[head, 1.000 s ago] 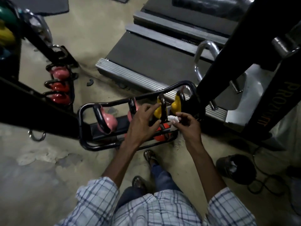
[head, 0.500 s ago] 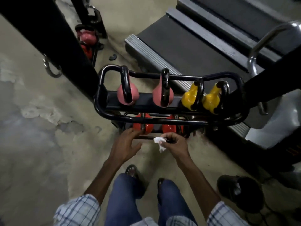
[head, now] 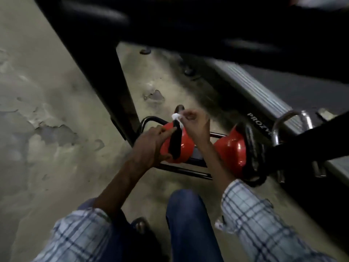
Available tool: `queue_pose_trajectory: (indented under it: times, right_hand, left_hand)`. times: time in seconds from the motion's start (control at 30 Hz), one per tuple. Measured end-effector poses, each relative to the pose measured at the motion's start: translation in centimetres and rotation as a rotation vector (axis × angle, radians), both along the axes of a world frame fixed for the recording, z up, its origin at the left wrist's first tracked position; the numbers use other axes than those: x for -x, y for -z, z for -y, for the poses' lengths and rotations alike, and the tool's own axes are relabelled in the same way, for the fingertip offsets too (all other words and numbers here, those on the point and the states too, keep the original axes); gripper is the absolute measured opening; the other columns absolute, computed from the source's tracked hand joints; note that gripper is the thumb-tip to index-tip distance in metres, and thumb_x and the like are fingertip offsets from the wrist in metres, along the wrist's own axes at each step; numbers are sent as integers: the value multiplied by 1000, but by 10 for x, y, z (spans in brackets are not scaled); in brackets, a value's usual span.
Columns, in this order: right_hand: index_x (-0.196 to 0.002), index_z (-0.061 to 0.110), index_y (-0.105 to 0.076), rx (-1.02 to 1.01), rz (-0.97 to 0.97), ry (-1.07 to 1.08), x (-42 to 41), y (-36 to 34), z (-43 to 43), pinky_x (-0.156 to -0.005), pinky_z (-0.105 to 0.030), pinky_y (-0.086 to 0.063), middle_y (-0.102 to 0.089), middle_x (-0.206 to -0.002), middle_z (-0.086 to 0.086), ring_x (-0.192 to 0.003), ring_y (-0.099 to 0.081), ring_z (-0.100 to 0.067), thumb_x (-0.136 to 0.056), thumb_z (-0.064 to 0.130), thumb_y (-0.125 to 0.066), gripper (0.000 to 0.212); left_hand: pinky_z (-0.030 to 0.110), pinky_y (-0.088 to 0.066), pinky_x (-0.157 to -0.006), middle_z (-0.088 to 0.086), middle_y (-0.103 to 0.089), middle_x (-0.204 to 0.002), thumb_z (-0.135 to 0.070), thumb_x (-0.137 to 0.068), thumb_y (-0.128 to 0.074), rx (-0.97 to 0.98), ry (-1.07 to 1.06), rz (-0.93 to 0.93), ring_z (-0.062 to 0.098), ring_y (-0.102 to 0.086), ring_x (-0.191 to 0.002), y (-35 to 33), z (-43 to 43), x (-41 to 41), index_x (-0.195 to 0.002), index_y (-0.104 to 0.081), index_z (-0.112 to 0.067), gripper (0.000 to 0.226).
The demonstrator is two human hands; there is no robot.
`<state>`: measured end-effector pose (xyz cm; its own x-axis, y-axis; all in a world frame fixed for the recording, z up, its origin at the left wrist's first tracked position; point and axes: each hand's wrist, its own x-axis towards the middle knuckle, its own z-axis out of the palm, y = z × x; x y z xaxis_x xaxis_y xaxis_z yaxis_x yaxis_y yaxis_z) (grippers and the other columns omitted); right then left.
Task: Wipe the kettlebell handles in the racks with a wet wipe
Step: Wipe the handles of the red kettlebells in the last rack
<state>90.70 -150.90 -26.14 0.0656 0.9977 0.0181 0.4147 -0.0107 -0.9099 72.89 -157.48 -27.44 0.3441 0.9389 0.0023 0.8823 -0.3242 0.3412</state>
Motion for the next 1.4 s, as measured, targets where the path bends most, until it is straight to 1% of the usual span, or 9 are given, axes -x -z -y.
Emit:
queue_pose_trajectory:
  times: [0.2, 0.33, 0.43, 0.53, 0.77, 1.0, 1.1, 1.27, 1.4]
  right_hand:
    - [-82, 12, -80, -97, 93, -40, 3, 32, -72, -59, -12, -44, -71, -72, 5, -61, -59, 4, -80, 17, -76, 8]
    - [-89, 10, -80, 38, -7, -36, -7, 37, -90, -74, -42, -59, -77, -81, -6, -72, -70, -14, -82, 23, -77, 16]
    - [-86, 17, -78, -118, -14, -95, -8, 38, -32, -65, -24, -53, -70, -75, 10, -67, -63, 5, -86, 16, -75, 3]
    - [-89, 21, -79, -272, 17, -124, -7, 47, 1, -72, -15, -50, -68, -86, 13, -83, -62, 2, -85, 20, -76, 6]
    - [-105, -5, -73, 266, -469, 98, -5, 57, -84, -73, -28, -57, -72, -92, -9, -81, -64, -15, -88, 8, -75, 21]
    - [-84, 22, -75, -127, -164, -33, -2, 48, -47, -67, -17, -52, -75, -80, 5, -68, -63, 4, -82, 15, -79, 8]
    - [-89, 13, -74, -71, -162, -58, -5, 39, -63, -67, -29, -54, -74, -84, -6, -72, -65, -7, -82, 15, -81, 11]
    - [-87, 16, -75, -171, 151, -266, -11, 33, 9, -64, -10, -44, -70, -86, 4, -78, -63, -3, -82, 21, -83, 11]
    - [-82, 14, -77, -306, 186, -354, -12, 43, 42, -66, -13, -44, -68, -85, 3, -79, -62, -6, -77, 18, -86, 11]
  left_hand:
    - [39, -49, -85, 5, -57, -130, -53, -68, -85, -145, -1, -71, 27, -57, -111, 27, 6, 3, -153, -38, -33, 99]
    - [37, -49, -84, 3, -56, -132, -52, -74, -82, -166, -50, -85, 24, -56, -112, 30, 11, -2, -155, -33, -36, 96]
    - [39, -51, -85, 3, -56, -132, -49, -74, -82, -152, -77, -66, 23, -56, -113, 29, 15, -6, -155, -33, -35, 95]
    - [39, -52, -86, 2, -56, -132, -46, -75, -82, -135, -95, -50, 23, -55, -114, 28, 16, -8, -155, -33, -36, 95]
    - [39, -52, -84, -2, -56, -129, -42, -71, -86, -145, -133, -32, 20, -55, -113, 24, 18, -14, -153, -36, -38, 96]
    - [38, -54, -81, -5, -58, -126, -45, -67, -88, -175, -145, 9, 18, -57, -110, 27, 19, -11, -151, -40, -40, 97]
    - [40, -54, -82, -5, -59, -127, -47, -63, -90, -191, -173, 67, 18, -59, -110, 27, 21, -10, -150, -44, -35, 98]
    - [42, -55, -89, 1, -57, -134, -48, -60, -91, -205, -216, 80, 21, -59, -111, 28, 21, -8, -155, -35, -23, 113]
    - [43, -55, -87, 1, -58, -132, -48, -61, -90, -215, -211, 93, 22, -58, -111, 29, 19, -7, -157, -29, -22, 116]
